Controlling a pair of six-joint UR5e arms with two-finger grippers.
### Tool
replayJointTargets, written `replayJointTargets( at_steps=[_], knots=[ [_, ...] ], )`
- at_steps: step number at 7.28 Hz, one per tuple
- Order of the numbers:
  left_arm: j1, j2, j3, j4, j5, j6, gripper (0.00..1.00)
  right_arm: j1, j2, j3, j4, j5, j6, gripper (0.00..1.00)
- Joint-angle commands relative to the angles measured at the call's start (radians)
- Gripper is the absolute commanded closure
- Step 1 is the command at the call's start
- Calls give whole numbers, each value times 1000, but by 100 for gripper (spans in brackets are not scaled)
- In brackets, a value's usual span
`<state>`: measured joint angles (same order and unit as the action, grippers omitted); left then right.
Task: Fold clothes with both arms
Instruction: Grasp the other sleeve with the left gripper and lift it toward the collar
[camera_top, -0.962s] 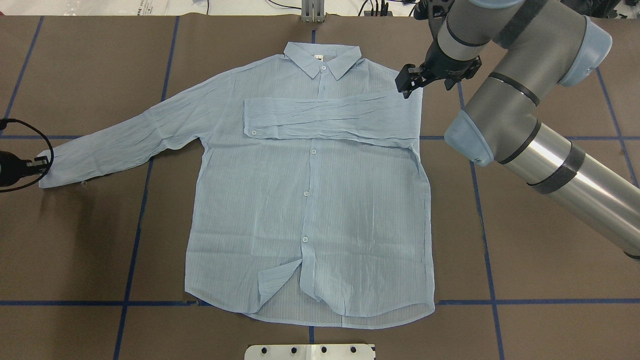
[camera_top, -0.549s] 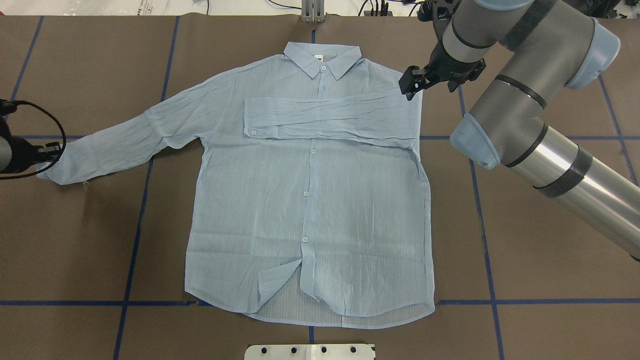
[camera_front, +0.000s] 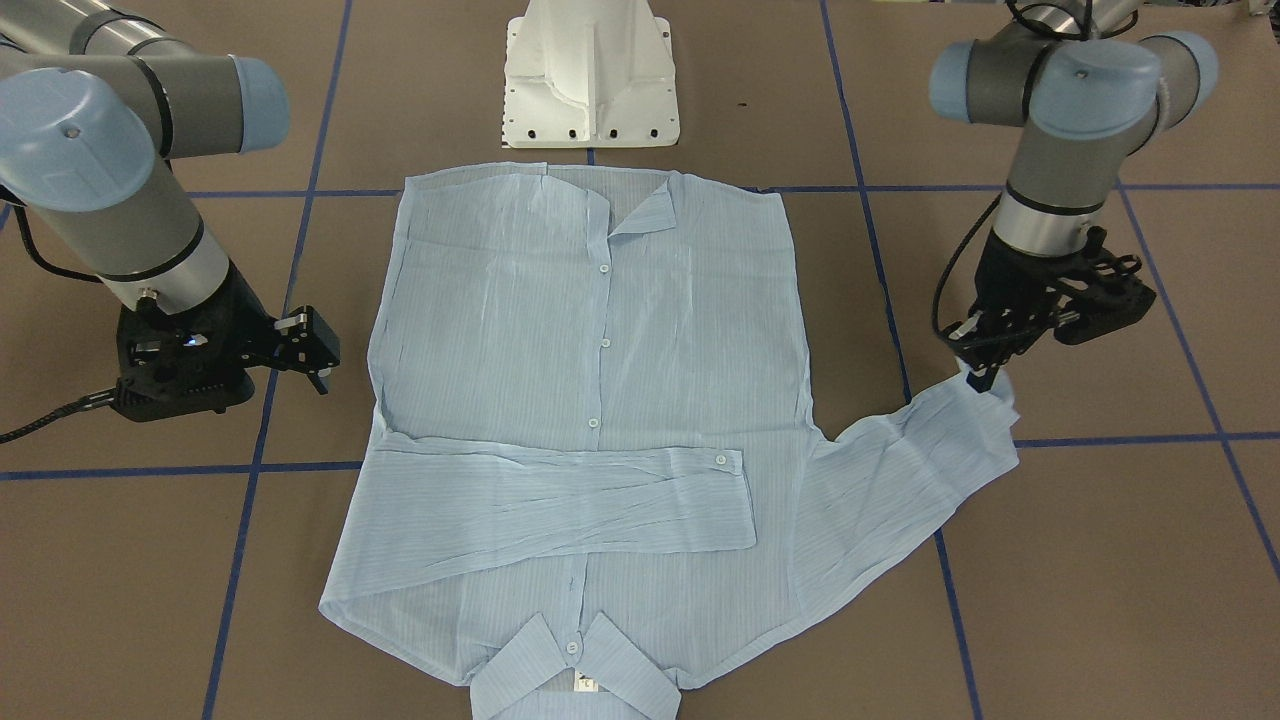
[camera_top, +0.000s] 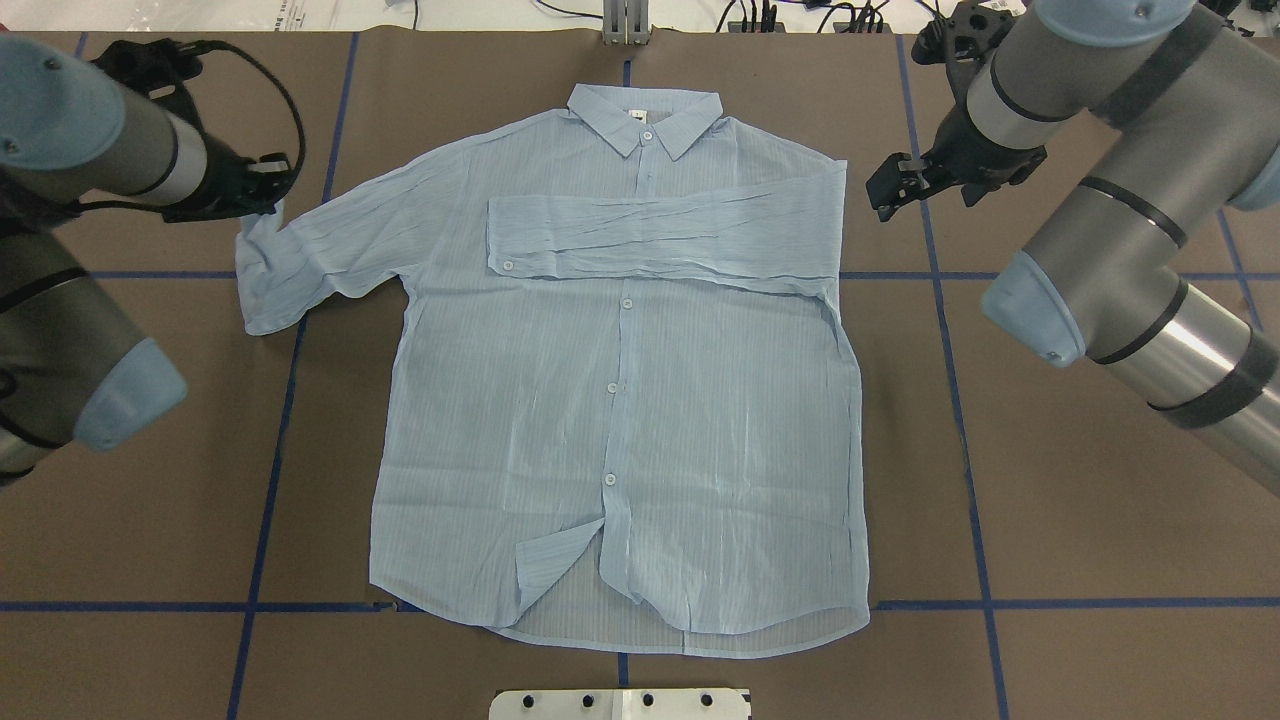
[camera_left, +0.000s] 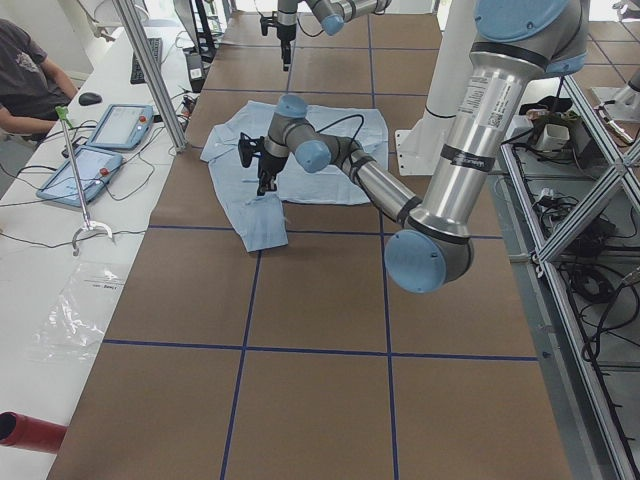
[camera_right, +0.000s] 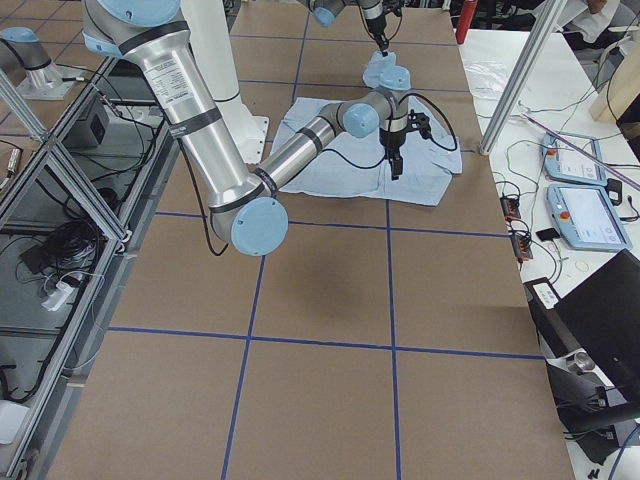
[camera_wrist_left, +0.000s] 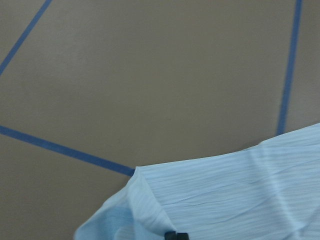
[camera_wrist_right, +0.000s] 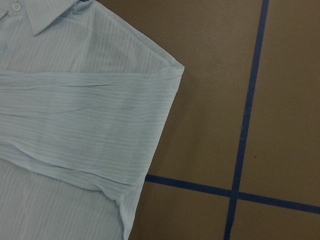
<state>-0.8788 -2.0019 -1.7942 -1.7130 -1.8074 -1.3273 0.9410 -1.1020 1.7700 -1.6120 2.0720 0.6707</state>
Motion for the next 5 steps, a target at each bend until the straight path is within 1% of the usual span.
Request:
replayJointTargets(
  at_steps=[1, 2, 3, 4, 5],
  knots=[
    [11, -267, 154, 43, -36, -148, 100, 50, -90, 23, 9, 48, -69, 0],
    [11, -378, 218, 35, -62, -206, 100, 79, -125, 23, 10, 80, -109, 0],
    [11, -482, 283, 27, -64, -261, 100, 106, -151, 23, 12, 106, -137, 0],
    [11, -559, 339, 12, -64, -291, 100, 125, -171, 23, 10, 112, -167, 0],
    [15, -590, 378, -78, -64, -347, 100, 133, -176, 17, 10, 112, -184, 0]
  ],
)
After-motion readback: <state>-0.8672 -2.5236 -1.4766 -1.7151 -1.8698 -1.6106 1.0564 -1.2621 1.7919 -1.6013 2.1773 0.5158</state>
